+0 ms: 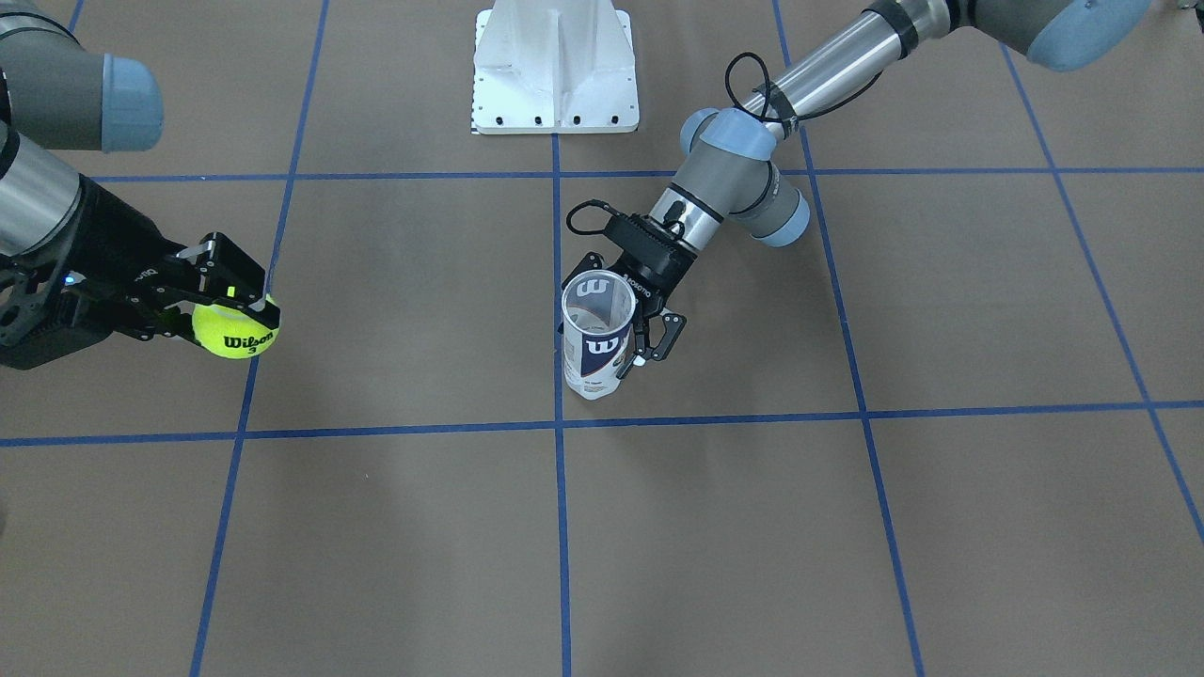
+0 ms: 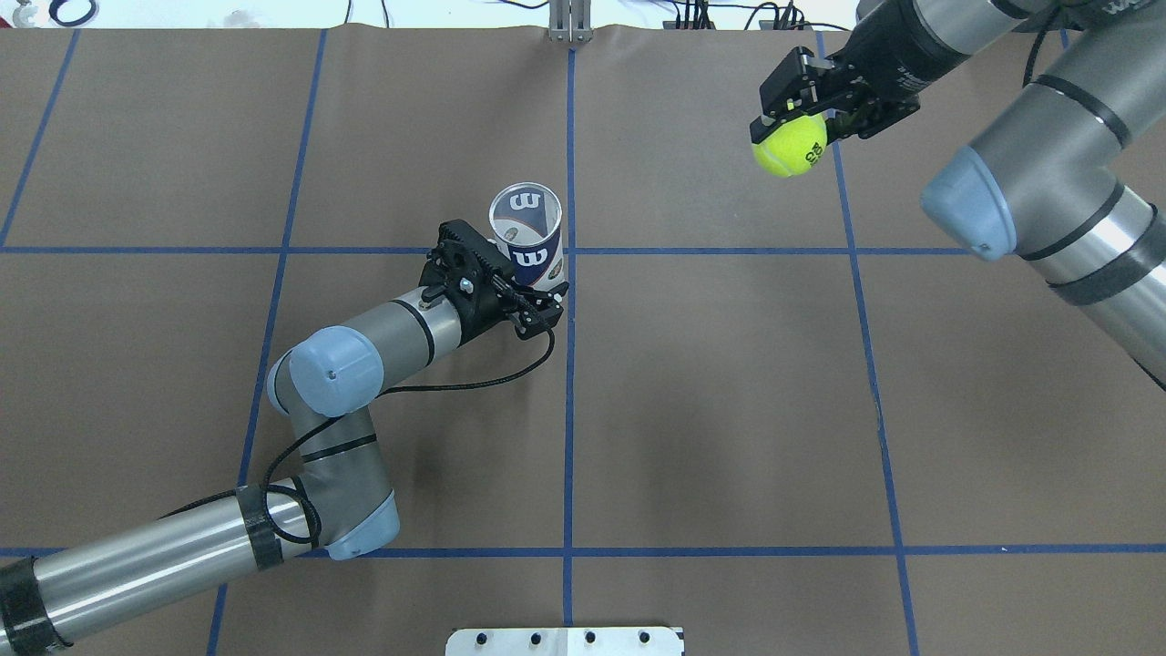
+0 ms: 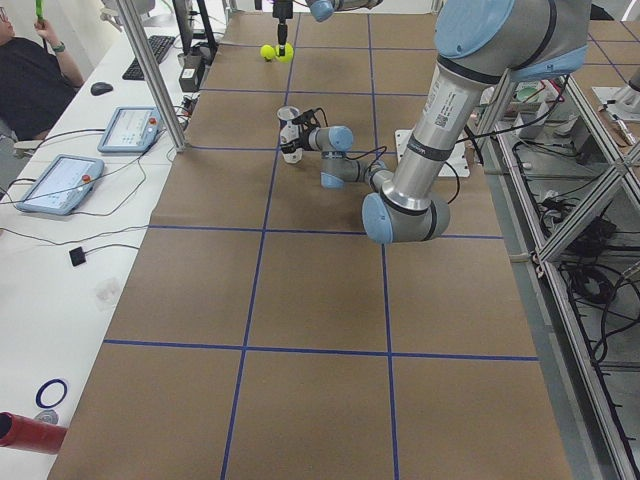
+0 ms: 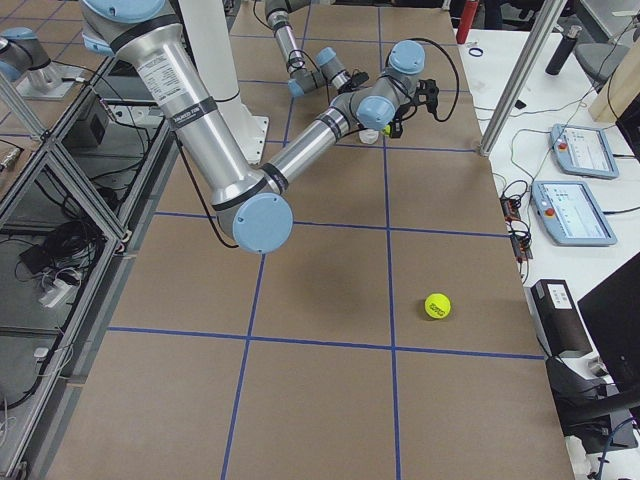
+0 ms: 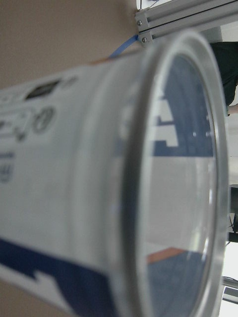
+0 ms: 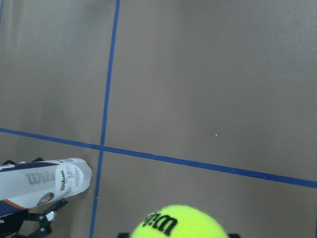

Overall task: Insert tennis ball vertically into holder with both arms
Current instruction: 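Carry the held ball with the right gripper over the can's opening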

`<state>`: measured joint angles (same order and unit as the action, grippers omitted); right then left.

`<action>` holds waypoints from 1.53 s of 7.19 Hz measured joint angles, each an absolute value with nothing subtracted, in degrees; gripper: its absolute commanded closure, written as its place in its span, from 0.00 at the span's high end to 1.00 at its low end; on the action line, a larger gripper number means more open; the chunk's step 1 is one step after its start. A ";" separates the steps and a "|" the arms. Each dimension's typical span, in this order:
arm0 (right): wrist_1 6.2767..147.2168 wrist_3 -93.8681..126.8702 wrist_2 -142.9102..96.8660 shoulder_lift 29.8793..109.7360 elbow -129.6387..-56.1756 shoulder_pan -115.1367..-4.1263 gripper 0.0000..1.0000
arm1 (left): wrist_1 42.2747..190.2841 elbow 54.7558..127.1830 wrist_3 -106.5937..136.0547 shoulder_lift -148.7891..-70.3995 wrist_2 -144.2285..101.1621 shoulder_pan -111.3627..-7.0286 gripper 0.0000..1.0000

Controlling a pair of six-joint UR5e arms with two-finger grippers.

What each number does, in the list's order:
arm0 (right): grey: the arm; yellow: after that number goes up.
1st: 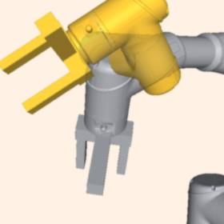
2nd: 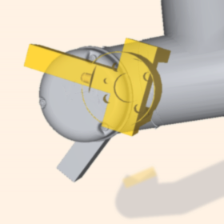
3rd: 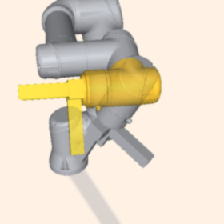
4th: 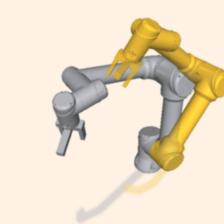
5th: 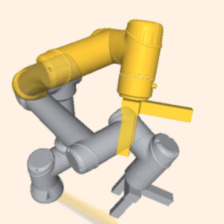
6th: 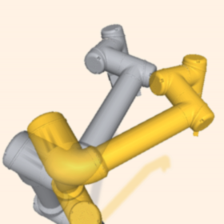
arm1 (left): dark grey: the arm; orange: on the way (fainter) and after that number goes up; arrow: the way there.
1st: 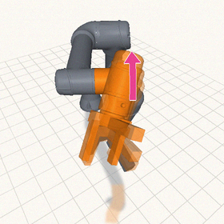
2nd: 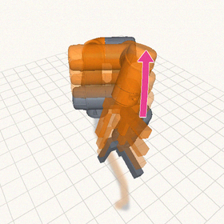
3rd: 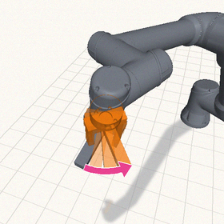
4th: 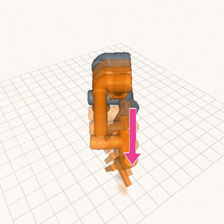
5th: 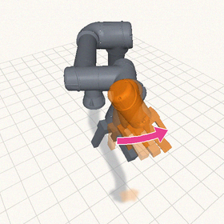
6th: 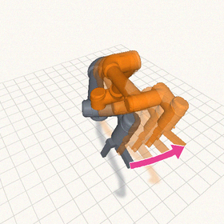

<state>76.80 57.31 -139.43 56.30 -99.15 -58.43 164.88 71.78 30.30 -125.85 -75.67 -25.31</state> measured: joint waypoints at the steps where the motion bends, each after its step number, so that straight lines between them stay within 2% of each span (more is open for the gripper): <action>1: 76.83 60.56 -138.82 53.14 -98.07 -56.86 0.00 | 164.88 71.77 30.29 -125.83 -75.67 -25.31 0.98; 2: 76.85 63.18 -138.03 50.38 -97.01 -55.43 0.00 | 164.88 71.77 30.30 -125.86 -75.68 -25.31 0.98; 6: 76.82 69.75 -133.90 42.77 -93.96 -50.82 0.00 | 164.88 71.73 30.50 -126.44 -75.73 -25.31 0.74; 11: 76.90 72.42 -128.25 40.29 -92.94 -44.95 0.00 | 164.95 71.88 30.80 -126.73 -75.73 -25.36 0.72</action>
